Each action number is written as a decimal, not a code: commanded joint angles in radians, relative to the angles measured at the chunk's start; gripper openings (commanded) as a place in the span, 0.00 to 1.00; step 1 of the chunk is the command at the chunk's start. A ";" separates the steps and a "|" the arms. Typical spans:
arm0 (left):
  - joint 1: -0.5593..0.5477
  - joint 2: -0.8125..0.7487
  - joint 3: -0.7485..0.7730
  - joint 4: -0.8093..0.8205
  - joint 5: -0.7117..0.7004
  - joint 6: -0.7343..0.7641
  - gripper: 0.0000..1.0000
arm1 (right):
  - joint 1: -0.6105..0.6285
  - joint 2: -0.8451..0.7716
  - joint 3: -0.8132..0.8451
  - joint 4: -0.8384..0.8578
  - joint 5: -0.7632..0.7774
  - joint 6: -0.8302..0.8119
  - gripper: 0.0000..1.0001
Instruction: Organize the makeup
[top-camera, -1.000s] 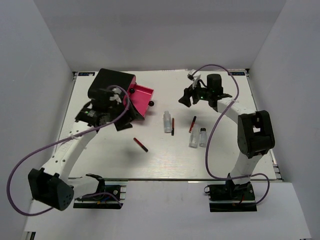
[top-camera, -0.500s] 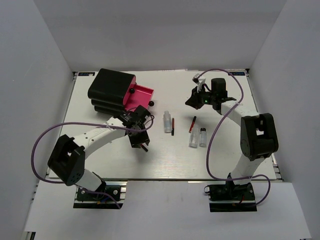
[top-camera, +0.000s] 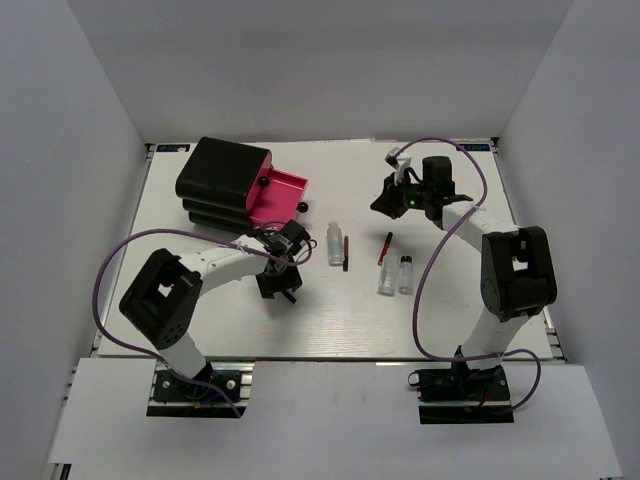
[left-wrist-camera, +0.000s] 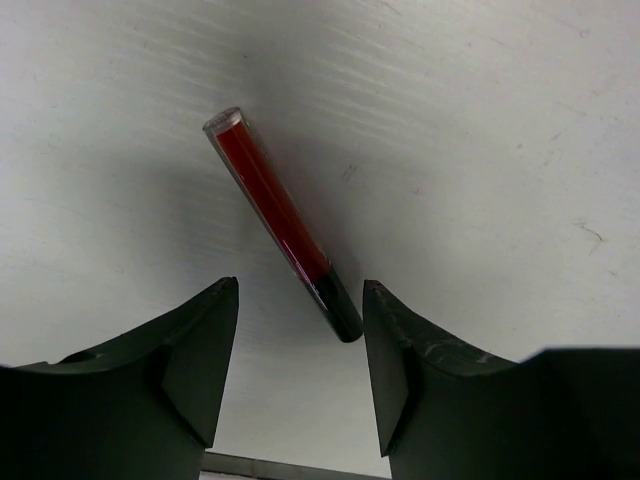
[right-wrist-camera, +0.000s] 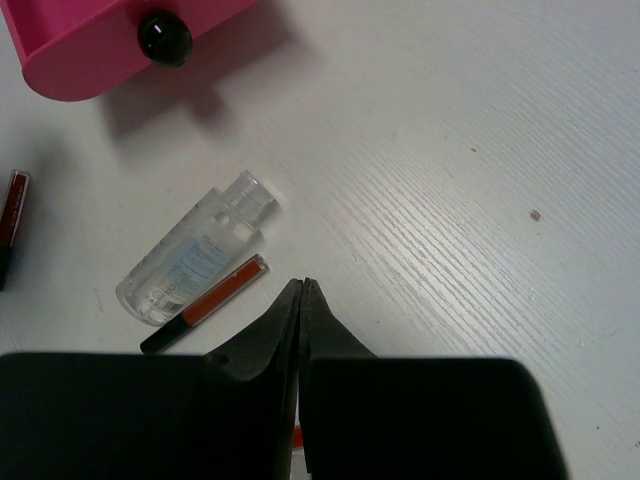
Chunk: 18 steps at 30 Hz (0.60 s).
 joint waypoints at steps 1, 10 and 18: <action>0.004 -0.008 -0.018 0.072 -0.052 -0.001 0.63 | -0.006 -0.020 -0.004 -0.005 -0.021 0.002 0.02; 0.014 0.018 -0.073 0.114 -0.041 0.008 0.45 | -0.007 -0.015 -0.003 -0.013 -0.036 -0.002 0.01; 0.000 -0.050 -0.116 0.092 -0.038 0.023 0.20 | -0.010 -0.014 0.000 -0.020 -0.059 -0.007 0.01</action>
